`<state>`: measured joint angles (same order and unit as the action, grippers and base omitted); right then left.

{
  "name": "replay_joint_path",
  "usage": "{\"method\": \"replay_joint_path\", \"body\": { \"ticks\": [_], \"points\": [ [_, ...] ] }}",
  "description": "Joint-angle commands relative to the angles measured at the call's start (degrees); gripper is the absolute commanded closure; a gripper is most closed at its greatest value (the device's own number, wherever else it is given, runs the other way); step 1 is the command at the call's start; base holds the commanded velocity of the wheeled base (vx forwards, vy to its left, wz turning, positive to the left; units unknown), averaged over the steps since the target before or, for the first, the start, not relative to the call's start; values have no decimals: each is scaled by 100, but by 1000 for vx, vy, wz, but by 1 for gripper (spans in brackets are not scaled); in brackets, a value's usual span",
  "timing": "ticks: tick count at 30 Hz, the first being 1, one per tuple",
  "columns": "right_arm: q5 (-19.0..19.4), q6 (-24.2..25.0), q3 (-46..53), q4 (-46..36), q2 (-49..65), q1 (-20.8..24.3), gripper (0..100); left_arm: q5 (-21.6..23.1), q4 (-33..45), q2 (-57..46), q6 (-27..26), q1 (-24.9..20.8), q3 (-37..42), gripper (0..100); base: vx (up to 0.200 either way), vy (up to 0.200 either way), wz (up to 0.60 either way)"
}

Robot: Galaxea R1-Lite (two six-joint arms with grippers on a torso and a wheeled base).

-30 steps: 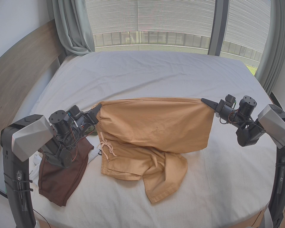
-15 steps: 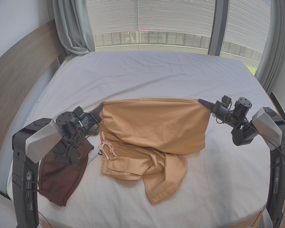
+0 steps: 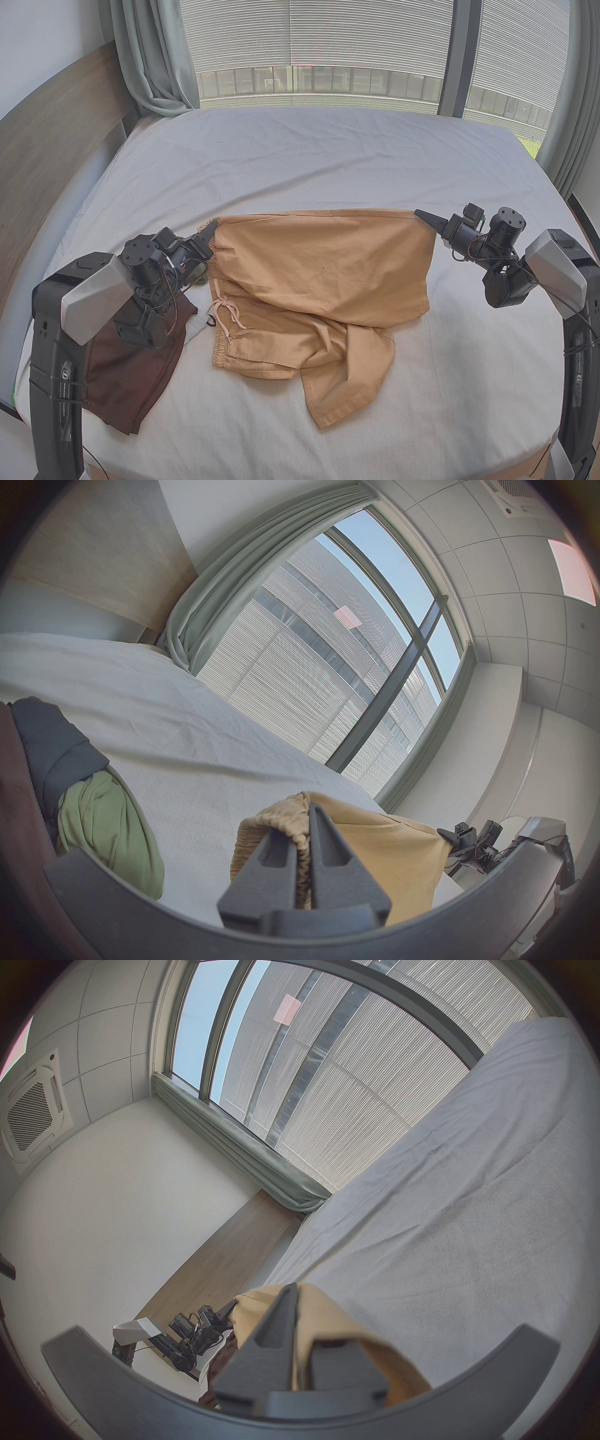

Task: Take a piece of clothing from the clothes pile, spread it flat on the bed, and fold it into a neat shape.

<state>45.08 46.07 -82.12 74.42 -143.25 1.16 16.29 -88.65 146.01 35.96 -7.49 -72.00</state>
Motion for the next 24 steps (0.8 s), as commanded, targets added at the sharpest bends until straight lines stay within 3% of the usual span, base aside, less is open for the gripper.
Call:
{"method": "replay_joint_path", "body": {
  "ticks": [1,6,15,24],
  "points": [
    [-61,-1,-200,2,-54,7,0,32,-3,7,60,-16,-86,0,0,0,0],
    [-219,-1,-24,64,-10,16,0,-38,14,-11,245,-60,-86,0,0,0,0],
    [-228,-151,1576,424,834,157,0,-55,515,-222,236,124,529,0,0,0,0],
    [-219,-555,3342,538,1581,368,0,85,946,-1092,192,98,1821,0,0,0,0]
  ]
}}
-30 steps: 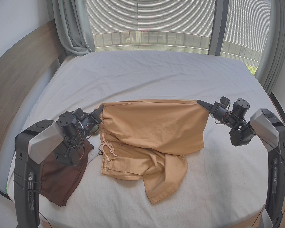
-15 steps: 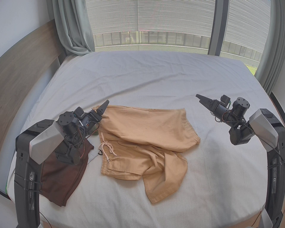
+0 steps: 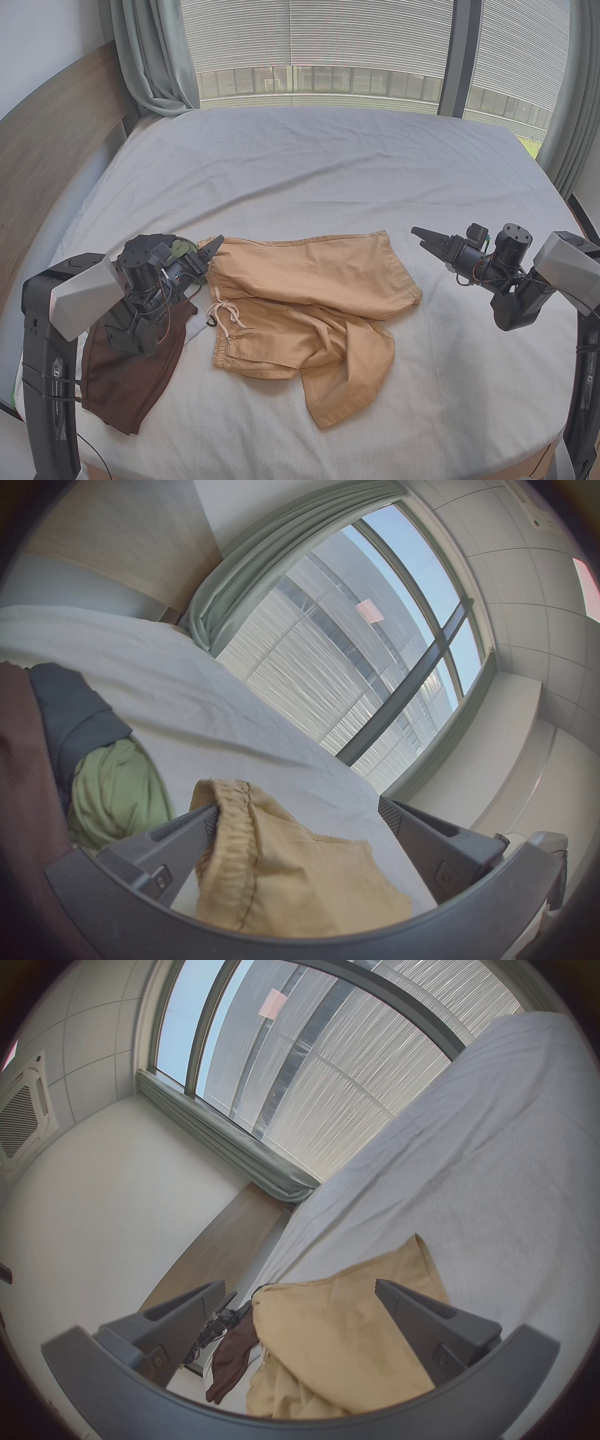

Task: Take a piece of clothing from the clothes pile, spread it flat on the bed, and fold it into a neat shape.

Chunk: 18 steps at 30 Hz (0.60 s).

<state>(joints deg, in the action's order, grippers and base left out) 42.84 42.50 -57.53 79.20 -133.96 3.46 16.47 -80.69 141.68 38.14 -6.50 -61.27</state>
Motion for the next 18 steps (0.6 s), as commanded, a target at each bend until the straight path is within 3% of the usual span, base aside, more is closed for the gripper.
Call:
{"method": "replay_joint_path", "body": {
  "ticks": [1,3,4,6,8,11,18],
  "points": [
    [14,-277,1051,60,687,146,0,84,141,-800,-53,-1,959,0,0,0,0],
    [5,-295,1077,60,687,137,0,84,141,-817,-62,-1,994,0,0,0,0],
    [14,-479,1437,69,714,137,0,243,115,-1134,-202,8,1522,0,0,0,0],
    [14,-541,1578,69,714,137,0,383,88,-1248,-264,26,1768,0,0,0,0],
    [14,-576,1894,113,722,137,0,937,27,-1512,-404,70,2400,0,0,0,0],
    [23,-567,2096,245,696,137,0,1245,-17,-1679,-580,245,2761,0,0,0,0],
    [23,-989,2351,192,476,146,0,1271,-500,-1652,-1125,289,3358,0,0,0,0]
  ]
}}
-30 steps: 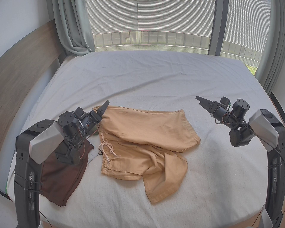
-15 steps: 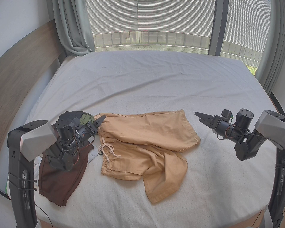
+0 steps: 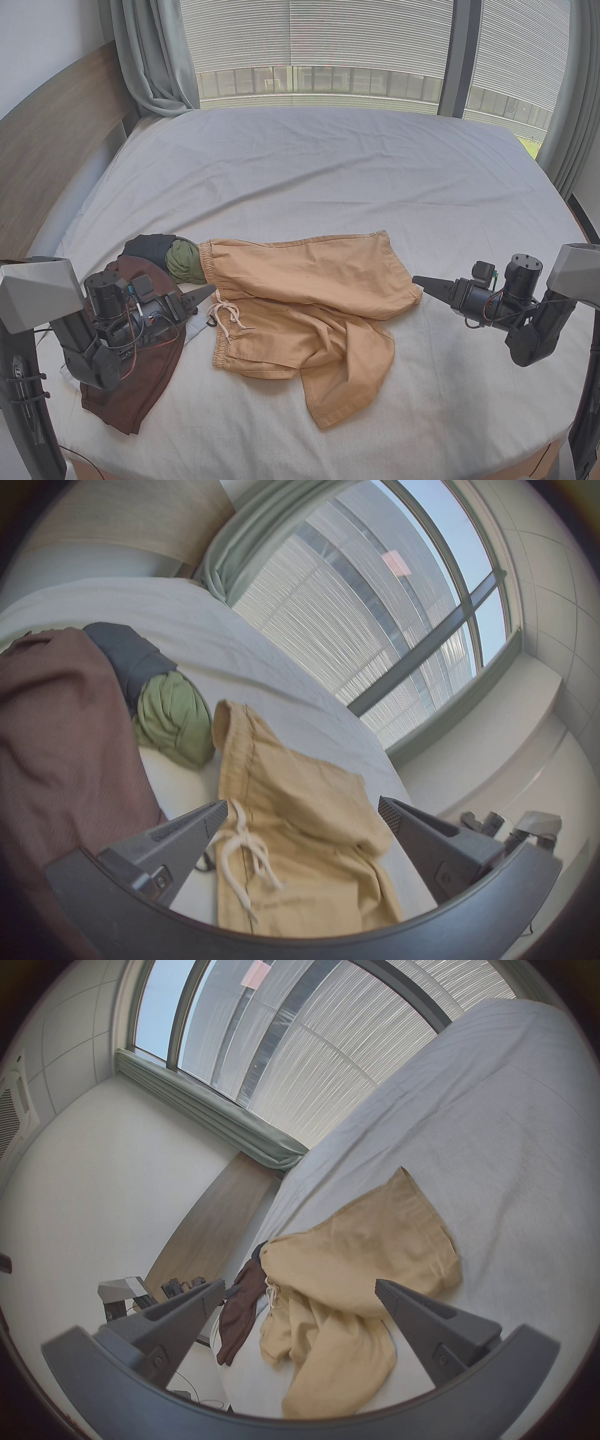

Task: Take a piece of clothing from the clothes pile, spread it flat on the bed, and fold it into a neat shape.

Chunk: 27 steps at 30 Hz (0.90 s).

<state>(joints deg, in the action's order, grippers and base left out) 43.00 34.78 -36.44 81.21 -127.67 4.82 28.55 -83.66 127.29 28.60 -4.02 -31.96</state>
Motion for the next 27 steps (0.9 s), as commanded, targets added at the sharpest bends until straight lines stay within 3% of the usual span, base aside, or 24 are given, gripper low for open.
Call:
{"method": "replay_joint_path", "body": {
  "ticks": [1,4,12,20,27],
  "points": [
    [7,-305,251,-9,-249,19,0,63,-282,-179,-206,33,481,0,0,0,0],
    [7,-560,242,-9,-557,28,0,63,-405,-56,-250,16,524,0,0,0,0],
    [-2,-595,137,-18,-917,186,0,151,-449,67,-417,-20,577,0,0,0,0],
    [-55,-586,-136,26,-1295,186,0,151,-458,226,-1260,-64,753,0,0,0,0],
    [-55,-586,-109,61,-1295,186,0,160,-458,217,-1278,-64,779,0,0,0,0]
  ]
}}
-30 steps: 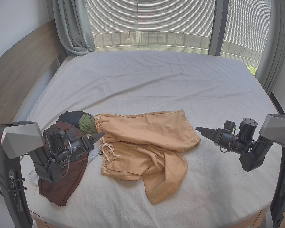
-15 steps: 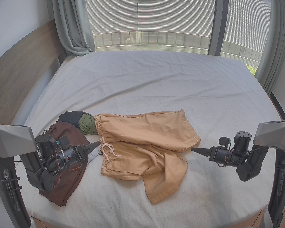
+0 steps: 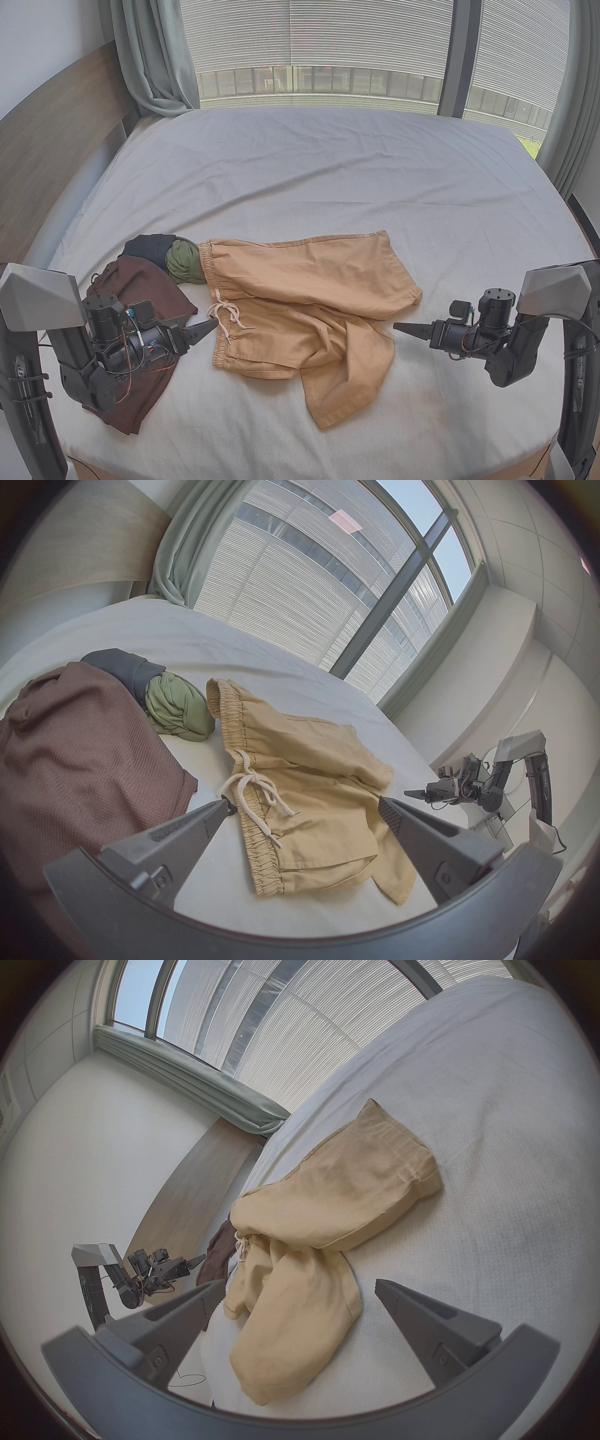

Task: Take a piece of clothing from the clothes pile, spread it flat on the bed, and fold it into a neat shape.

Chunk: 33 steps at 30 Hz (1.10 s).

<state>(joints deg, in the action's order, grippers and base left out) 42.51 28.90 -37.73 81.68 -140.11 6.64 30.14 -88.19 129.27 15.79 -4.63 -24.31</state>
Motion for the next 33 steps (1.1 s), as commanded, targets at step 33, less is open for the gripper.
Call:
{"method": "replay_joint_path", "body": {
  "ticks": [33],
  "points": [
    [-23,-8,20,32,-280,-5,0,10,-14,28,-5,6,102,0,0,0,0]
  ]
}}
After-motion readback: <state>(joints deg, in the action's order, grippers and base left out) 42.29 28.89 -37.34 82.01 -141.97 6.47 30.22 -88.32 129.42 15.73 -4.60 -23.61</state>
